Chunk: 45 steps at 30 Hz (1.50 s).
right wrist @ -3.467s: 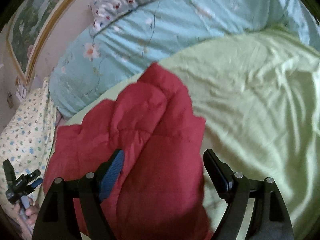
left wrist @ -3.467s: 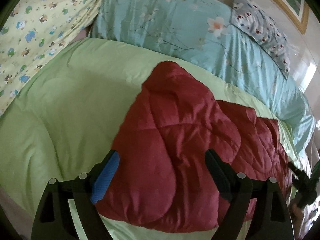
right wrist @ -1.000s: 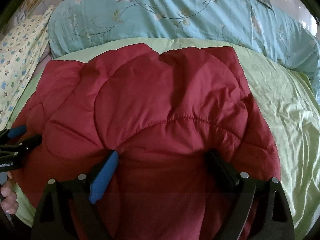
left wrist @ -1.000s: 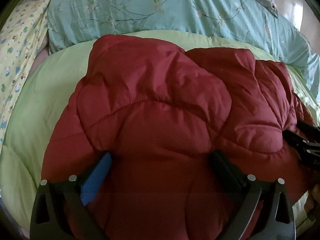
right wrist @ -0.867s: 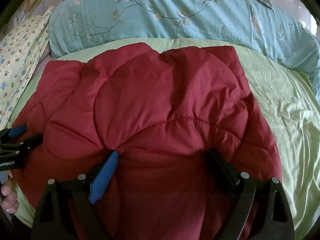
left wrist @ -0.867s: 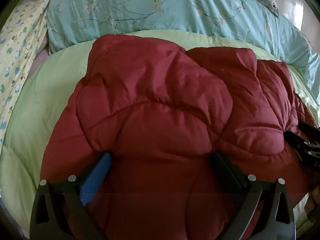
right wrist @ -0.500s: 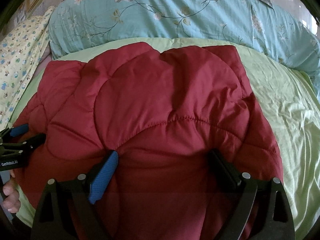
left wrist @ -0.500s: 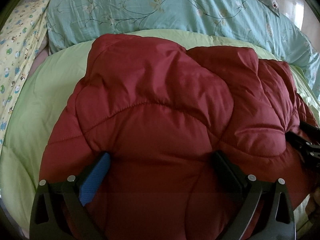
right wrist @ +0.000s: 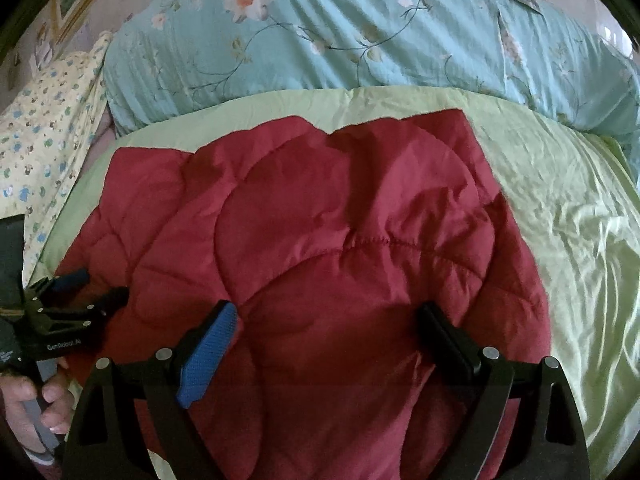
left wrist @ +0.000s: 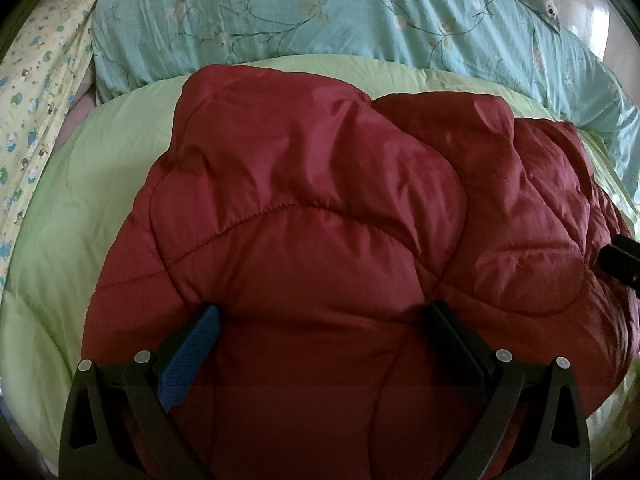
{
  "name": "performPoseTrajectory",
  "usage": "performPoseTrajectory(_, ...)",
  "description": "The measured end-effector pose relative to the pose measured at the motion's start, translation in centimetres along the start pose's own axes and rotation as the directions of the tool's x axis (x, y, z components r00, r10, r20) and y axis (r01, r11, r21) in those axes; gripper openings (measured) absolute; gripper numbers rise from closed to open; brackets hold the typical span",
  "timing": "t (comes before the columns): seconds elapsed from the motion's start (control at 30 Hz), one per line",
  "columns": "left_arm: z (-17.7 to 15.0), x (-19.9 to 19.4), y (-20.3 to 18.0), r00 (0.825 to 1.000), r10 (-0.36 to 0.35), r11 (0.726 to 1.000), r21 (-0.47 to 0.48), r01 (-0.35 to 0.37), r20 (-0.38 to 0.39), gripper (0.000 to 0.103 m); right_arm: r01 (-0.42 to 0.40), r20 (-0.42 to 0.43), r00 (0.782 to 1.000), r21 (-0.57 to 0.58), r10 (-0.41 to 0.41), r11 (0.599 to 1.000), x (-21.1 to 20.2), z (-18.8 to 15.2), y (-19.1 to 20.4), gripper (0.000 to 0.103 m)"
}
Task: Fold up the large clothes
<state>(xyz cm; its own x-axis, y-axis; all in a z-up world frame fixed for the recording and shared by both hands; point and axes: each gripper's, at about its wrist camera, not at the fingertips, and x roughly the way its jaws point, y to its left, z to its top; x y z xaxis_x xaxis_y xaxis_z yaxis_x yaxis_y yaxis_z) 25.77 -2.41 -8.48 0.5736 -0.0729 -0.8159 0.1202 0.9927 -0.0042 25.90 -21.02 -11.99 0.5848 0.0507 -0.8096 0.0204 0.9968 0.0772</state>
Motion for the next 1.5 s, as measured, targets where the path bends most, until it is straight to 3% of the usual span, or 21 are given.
performPoseTrajectory(0.27, 0.6, -1.3, 0.4, 0.999, -0.035, 0.999, -0.019, 0.035, 0.0, 0.1, -0.009, 0.0, 1.0, -0.02, 0.009, 1.0, -0.6, 2.1, 0.7, 0.093)
performPoseTrajectory(0.4, 1.8, -3.1, 1.8, 0.996, -0.082, 0.995, -0.059, 0.084, 0.047, 0.099, -0.019, -0.004, 1.0, -0.022, 0.018, 1.0, -0.3, 3.0, 0.8, 0.093)
performPoseTrajectory(0.5, 3.2, -3.6, 2.2, 0.995, -0.071, 0.996, -0.055, 0.074, 0.067, 0.099, -0.026, -0.011, 1.0, -0.013, 0.026, 1.0, 0.2, 3.5, 0.7, 0.093)
performPoseTrajectory(0.6, 4.6, -2.7, 1.8, 0.997, -0.047, 0.998, -0.037, 0.049, 0.059, 0.099, -0.028, -0.033, 0.999, -0.012, 0.027, 1.0, 1.6, 4.2, 0.5, 0.092)
performPoseTrajectory(0.83, 6.5, 2.4, 1.2, 0.999, 0.002, 1.0, -0.029, -0.004, -0.051, 0.098, 0.019, -0.1, 0.995, 0.016, -0.017, 1.0, 5.2, 5.3, -1.9, 0.092)
performPoseTrajectory(1.03, 7.1, 4.1, 1.4, 0.997, 0.006, 0.999, -0.035, -0.009, -0.075, 0.1, 0.042, -0.121, 0.992, 0.074, -0.032, 0.996, 6.7, 5.4, -4.4, 0.092)
performPoseTrajectory(1.4, 7.7, 7.9, 1.3, 0.995, 0.026, 0.999, -0.024, -0.028, -0.098, 0.103, 0.04, -0.102, 0.994, 0.139, -0.026, 0.989, 6.8, 5.1, -5.6, 0.092)
performPoseTrajectory(1.5, 7.5, 8.1, 1.2, 0.995, 0.029, 0.999, -0.022, -0.031, -0.094, 0.103, 0.061, -0.051, 0.997, 0.12, -0.055, 0.991, 5.1, 5.1, -4.9, 0.092)
